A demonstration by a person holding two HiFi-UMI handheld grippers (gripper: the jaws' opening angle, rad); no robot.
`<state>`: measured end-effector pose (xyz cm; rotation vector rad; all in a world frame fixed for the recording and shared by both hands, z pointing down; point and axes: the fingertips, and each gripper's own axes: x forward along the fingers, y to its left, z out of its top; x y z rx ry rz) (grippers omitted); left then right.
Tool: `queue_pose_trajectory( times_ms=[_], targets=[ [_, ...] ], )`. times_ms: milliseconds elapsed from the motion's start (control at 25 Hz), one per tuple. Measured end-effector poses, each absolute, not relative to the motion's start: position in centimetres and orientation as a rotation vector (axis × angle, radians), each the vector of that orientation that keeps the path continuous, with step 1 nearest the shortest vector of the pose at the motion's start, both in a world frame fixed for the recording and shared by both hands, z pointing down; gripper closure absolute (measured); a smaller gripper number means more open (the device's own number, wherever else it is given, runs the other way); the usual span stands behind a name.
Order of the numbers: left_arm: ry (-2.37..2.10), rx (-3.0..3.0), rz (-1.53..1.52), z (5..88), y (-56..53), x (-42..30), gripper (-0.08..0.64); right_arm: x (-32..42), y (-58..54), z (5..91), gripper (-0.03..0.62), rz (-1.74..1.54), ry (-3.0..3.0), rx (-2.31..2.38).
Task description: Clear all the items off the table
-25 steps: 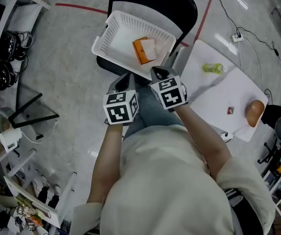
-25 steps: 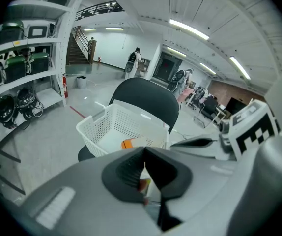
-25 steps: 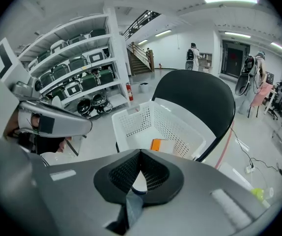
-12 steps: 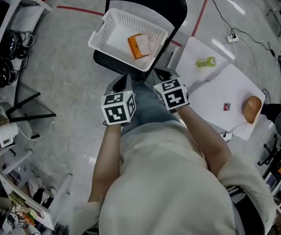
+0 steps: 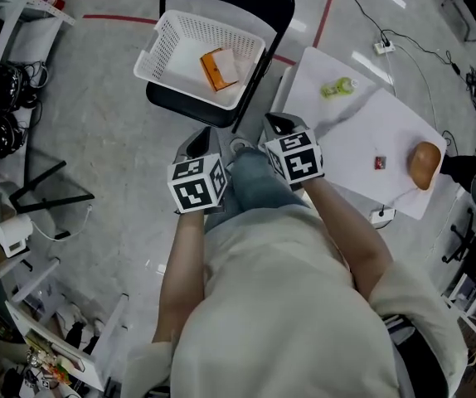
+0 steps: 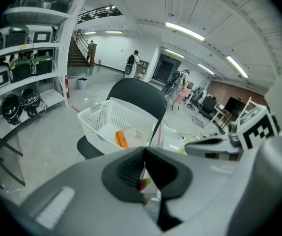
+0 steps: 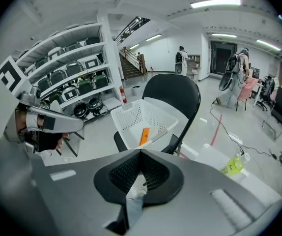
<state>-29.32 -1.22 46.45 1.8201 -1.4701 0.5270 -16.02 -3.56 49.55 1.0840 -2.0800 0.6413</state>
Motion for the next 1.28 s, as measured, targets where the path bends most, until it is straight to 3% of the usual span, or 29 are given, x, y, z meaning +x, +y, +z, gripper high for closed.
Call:
queue_pose_trajectory(
  times_ms=[640, 1280],
  targets=[
    [-1.425, 1.831, 0.555, 47.0, -2.7, -21.9, 0.552, -7.2, -4.5, 49.2, 0.594, 0.651, -2.033, 1.158],
    [-1.307, 1.909, 0.664, 53.2, -5.3, -12.2, 0.551, 3.9, -6.3, 55.9, 0.594, 0.728, -1.934, 1.329]
  ],
)
